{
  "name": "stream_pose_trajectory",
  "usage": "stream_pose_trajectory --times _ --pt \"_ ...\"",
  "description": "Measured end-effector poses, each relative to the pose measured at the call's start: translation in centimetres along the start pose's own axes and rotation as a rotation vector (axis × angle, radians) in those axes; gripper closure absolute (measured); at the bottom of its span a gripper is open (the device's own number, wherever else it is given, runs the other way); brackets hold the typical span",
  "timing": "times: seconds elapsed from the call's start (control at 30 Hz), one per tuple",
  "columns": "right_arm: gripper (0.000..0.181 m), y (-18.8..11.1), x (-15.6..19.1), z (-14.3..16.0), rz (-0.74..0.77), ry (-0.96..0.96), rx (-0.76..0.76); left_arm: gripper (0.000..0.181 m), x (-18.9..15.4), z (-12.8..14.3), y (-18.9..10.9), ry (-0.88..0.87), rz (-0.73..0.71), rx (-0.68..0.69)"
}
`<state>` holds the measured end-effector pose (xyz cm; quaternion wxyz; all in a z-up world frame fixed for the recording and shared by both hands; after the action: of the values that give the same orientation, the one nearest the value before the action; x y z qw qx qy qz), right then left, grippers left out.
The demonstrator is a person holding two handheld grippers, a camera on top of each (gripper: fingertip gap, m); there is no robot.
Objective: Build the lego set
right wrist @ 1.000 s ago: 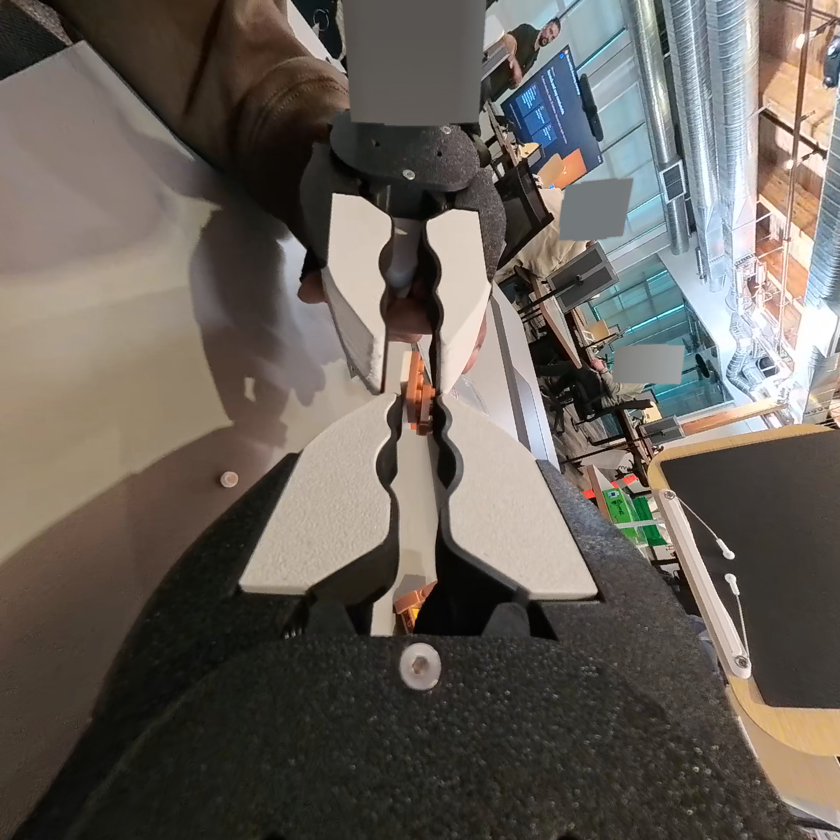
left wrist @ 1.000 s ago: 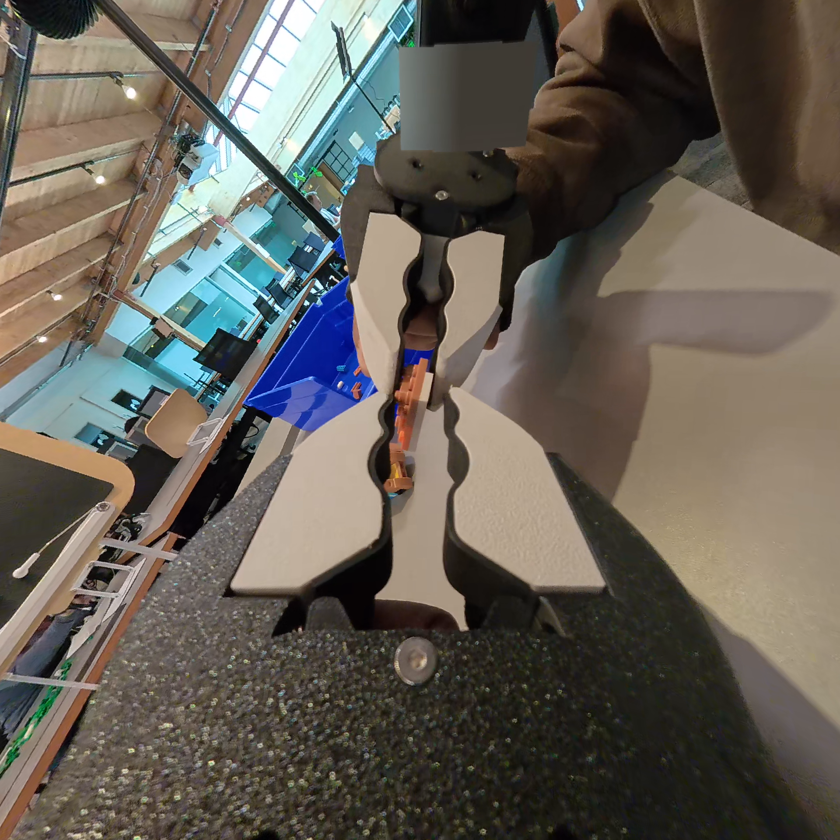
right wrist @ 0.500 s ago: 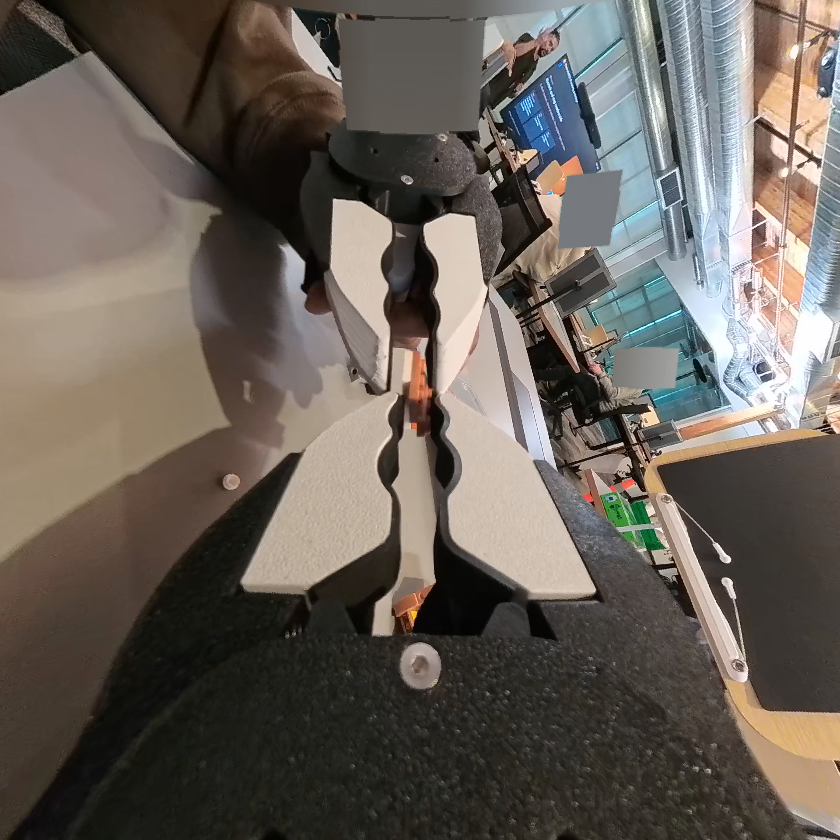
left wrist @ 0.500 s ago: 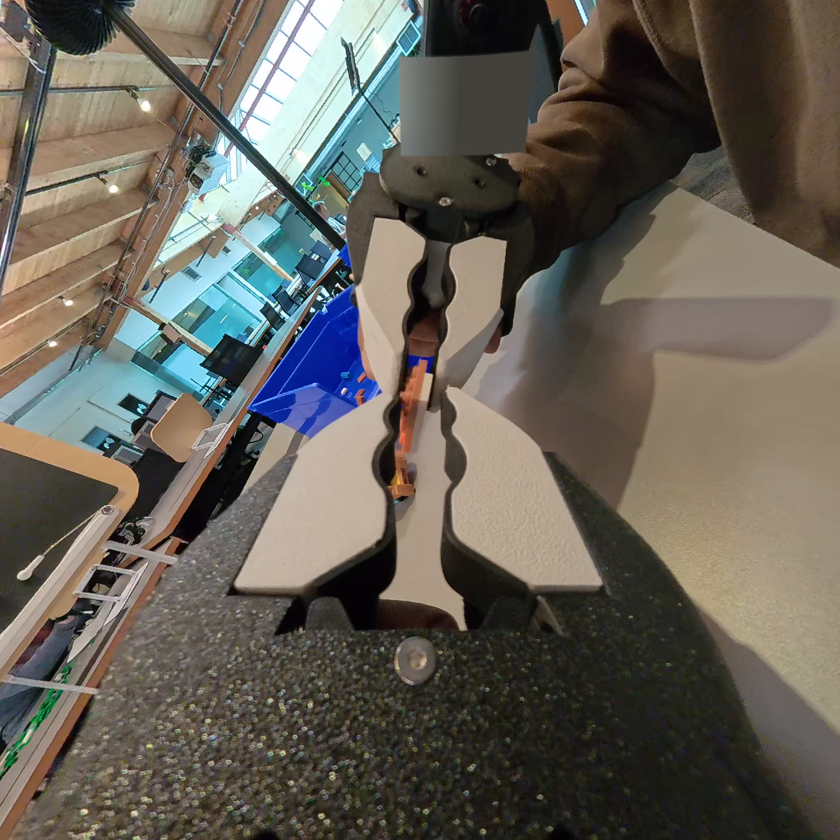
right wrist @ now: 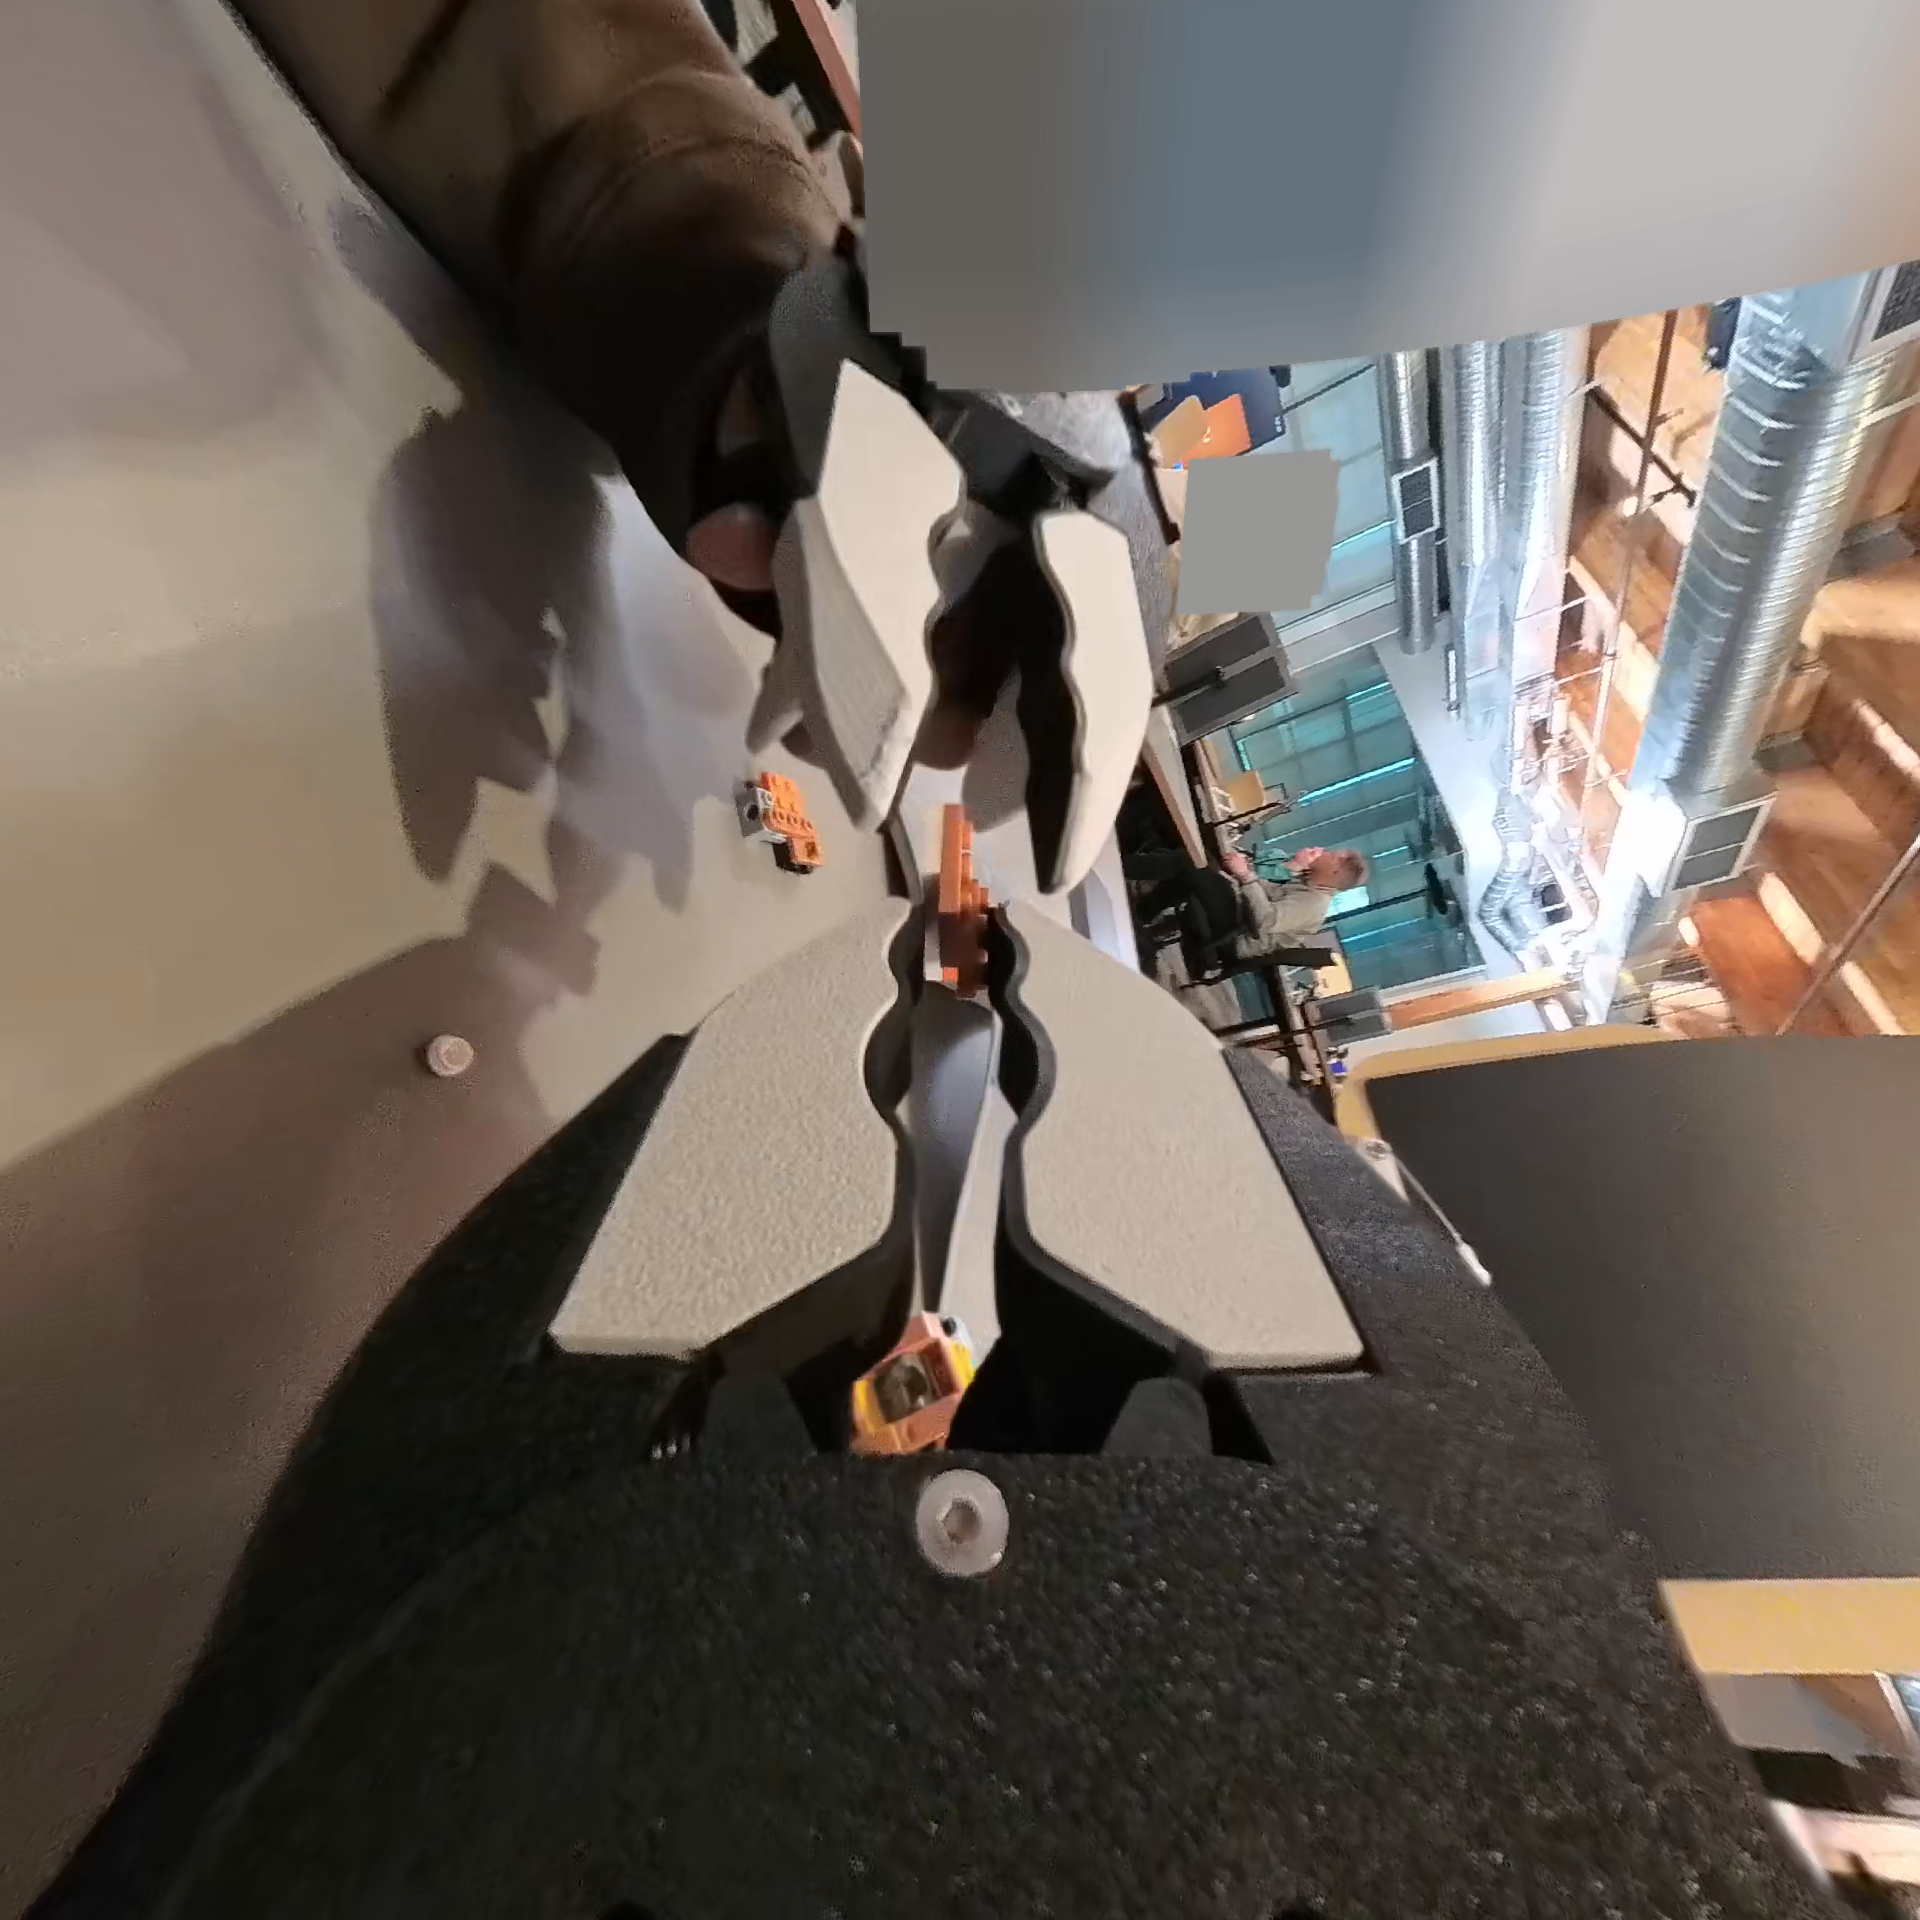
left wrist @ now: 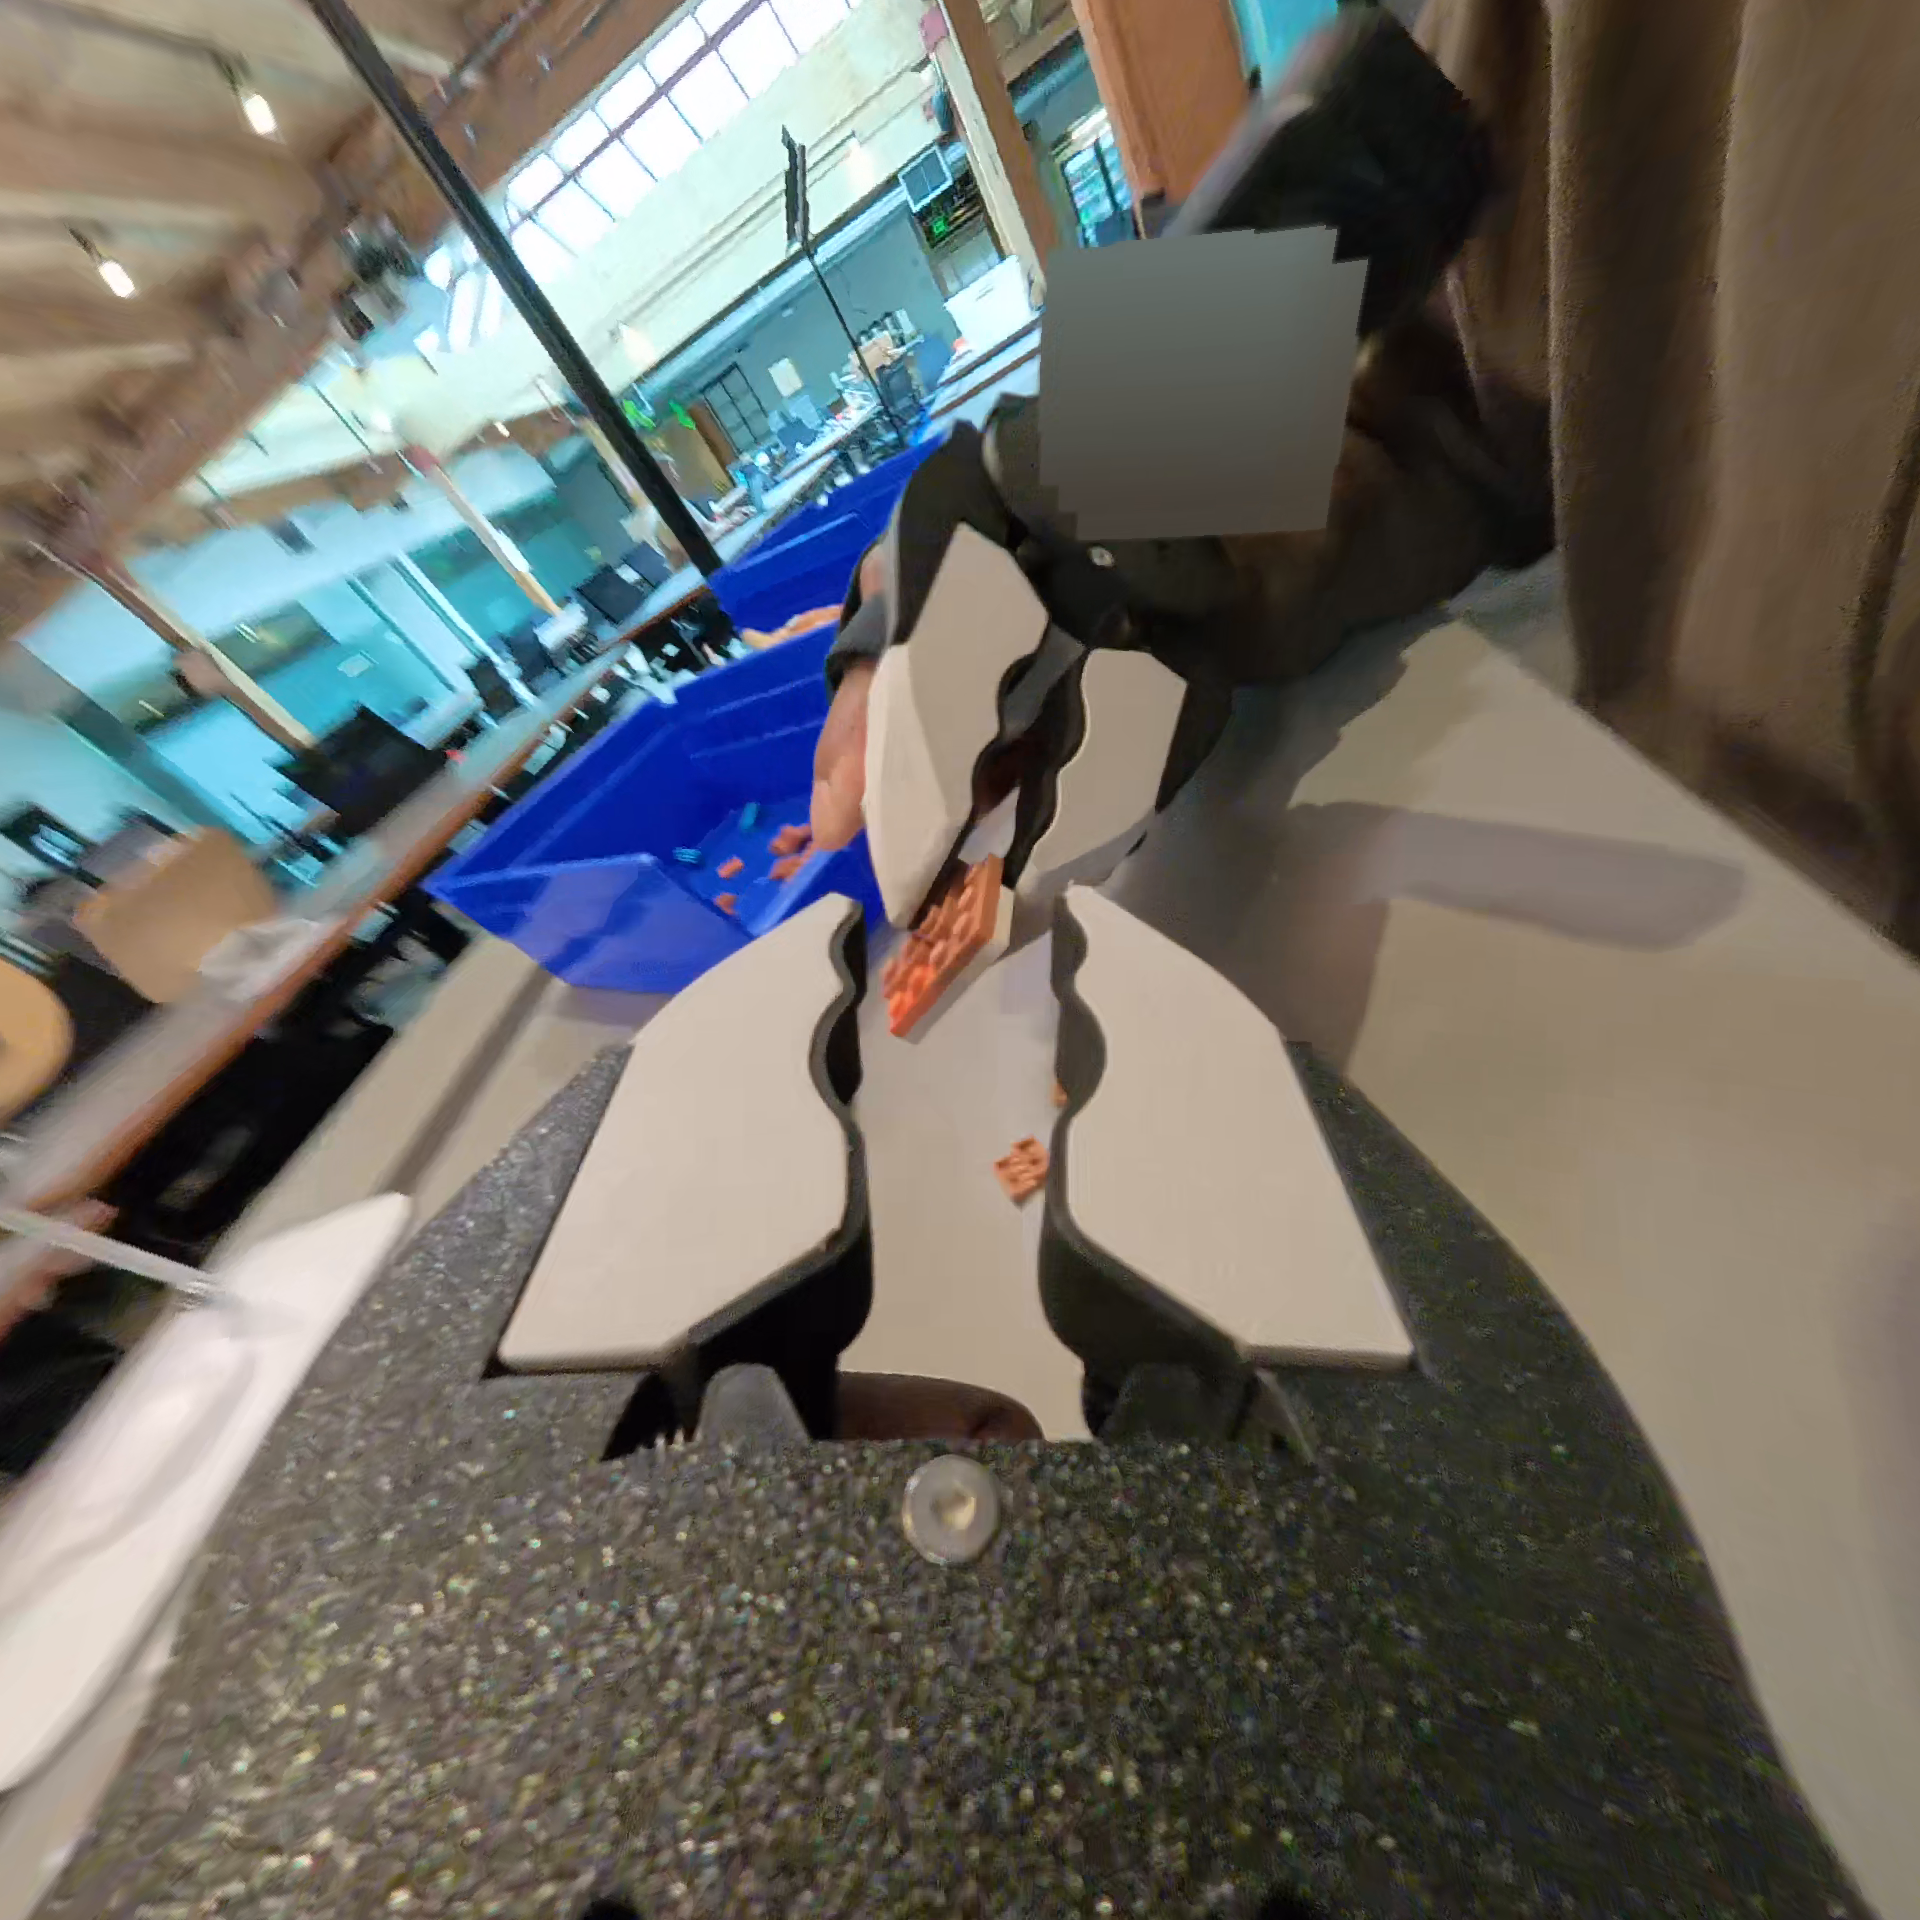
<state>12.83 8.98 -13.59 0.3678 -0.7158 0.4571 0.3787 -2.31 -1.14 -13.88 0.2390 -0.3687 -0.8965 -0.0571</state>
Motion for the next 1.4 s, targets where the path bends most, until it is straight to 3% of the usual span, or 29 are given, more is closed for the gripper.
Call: stream_pose_trajectory --times 0.17,0.4,0.53,0.73,1.1,1.2,1.3,1.4 --pt "0.17 -0.1 0.3 0.0 0.058 -0.089 0.001 0.134 0.9 0.9 0.7 -0.314 0.091 0.033" --pt "0.17 0.1 1.1 0.0 0.095 -0.206 -0.001 0.142 1.2 1.5 1.4 -0.56 0.148 0.02" --pt "0.169 0.3 1.3 0.1 0.115 -0.229 0.005 0.144 1.1 1.8 1.3 -0.541 0.143 0.024" --pt "0.151 0.2 0.9 0.5 0.145 -0.17 0.02 0.144 0.9 1.9 1.3 -0.478 0.121 0.019" --pt "0.151 -0.1 1.0 1.9 0.121 -0.093 0.064 0.144 1.0 2.2 0.7 -0.361 0.074 0.021" --pt "0.159 0.0 1.2 2.8 -0.012 0.027 0.118 0.144 1.3 2.4 0.1 -0.302 0.049 0.055" --pt "0.161 0.3 1.8 3.7 -0.31 0.306 0.169 0.144 1.5 2.7 -0.5 -0.274 0.061 0.11" --pt "0.162 0.4 2.5 3.9 -0.486 0.443 0.197 0.144 1.1 3.3 -0.8 -0.262 0.099 0.175"
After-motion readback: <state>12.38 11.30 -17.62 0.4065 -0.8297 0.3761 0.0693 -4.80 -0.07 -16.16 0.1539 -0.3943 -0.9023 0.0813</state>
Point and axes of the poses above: each gripper's, where its closed fingertips meet, y out along the fingers, z out of its underside, x = y × z across the jaws, the point moved 10 cm from there along -y, back along the fingers, and after that the axes turned 1 degree about -z, right-handed, at the moved point
